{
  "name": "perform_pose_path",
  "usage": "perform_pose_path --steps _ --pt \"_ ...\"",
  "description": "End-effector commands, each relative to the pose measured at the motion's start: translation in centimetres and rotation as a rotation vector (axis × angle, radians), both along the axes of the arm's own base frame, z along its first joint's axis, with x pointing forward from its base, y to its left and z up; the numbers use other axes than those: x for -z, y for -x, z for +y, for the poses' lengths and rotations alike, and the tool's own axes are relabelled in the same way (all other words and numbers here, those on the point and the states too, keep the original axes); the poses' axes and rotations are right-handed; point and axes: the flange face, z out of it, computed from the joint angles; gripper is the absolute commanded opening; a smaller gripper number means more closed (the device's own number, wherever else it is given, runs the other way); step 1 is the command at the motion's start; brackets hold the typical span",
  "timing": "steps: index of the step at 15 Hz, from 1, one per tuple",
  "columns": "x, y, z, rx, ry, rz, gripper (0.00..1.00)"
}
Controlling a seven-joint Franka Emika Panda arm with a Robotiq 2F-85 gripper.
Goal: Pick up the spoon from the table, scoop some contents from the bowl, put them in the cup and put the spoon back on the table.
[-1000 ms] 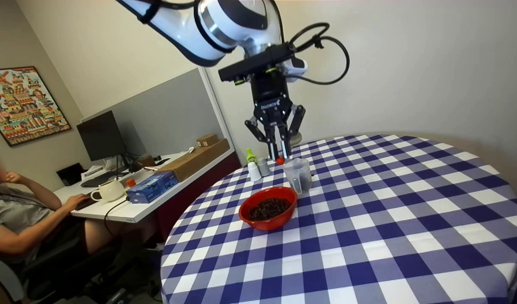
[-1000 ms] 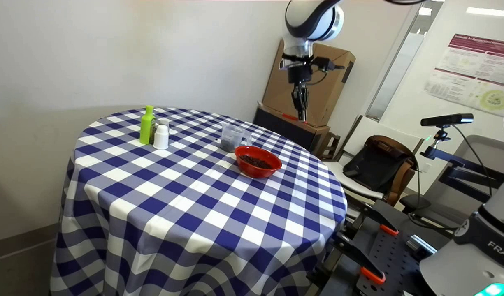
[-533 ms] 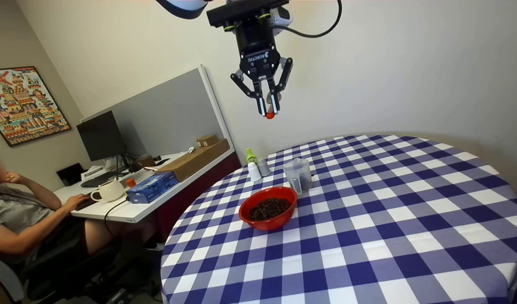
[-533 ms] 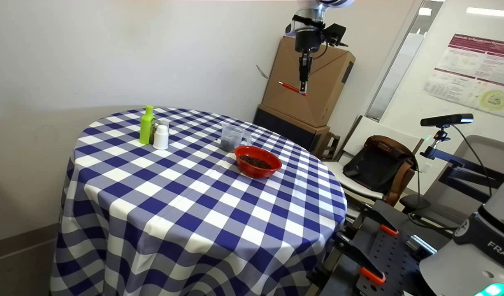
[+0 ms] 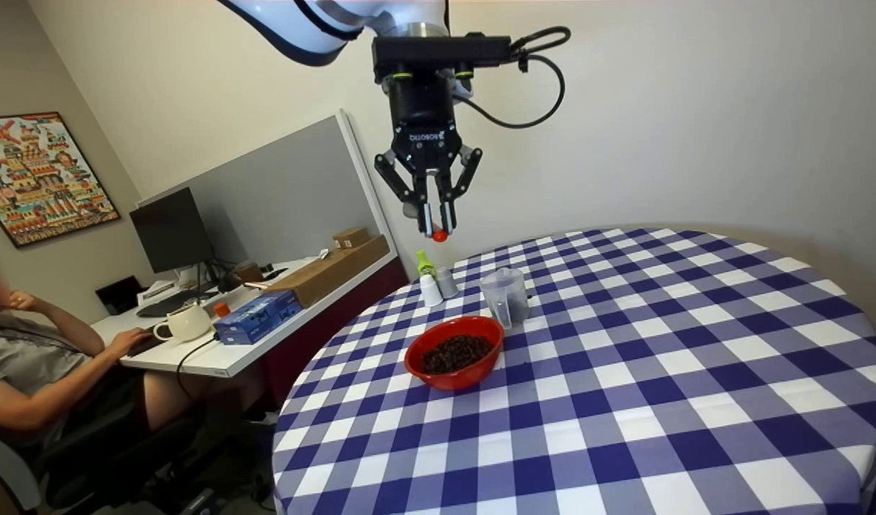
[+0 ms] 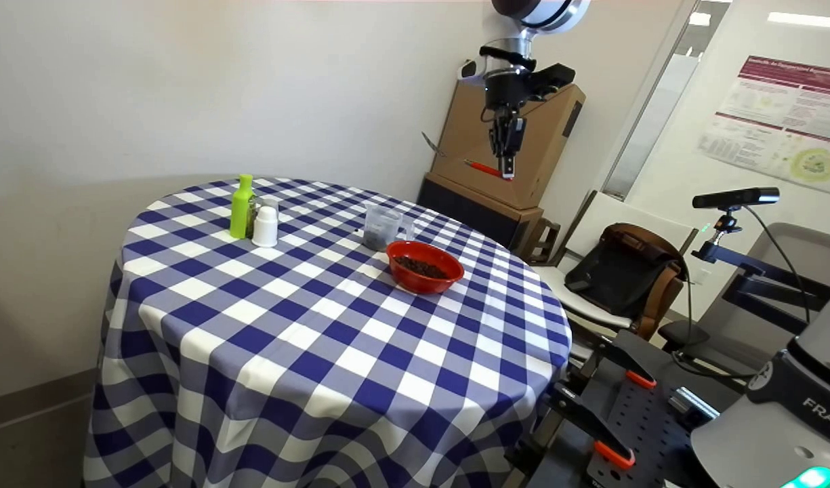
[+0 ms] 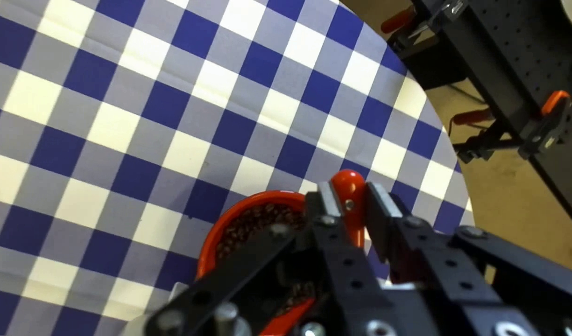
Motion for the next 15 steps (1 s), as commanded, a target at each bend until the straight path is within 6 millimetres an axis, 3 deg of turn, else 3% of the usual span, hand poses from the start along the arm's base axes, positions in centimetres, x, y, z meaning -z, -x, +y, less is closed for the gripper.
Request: perform_pose_path --steps 1,8,15 --pt "1.6 3.5 1.8 -0.184 -0.03 0.07 0.05" --pt "8.3 10.9 2.7 -0.502 0.118 0.231 0.05" --pt "14.0 14.4 4.5 -0.8 0.309 0.119 0.05"
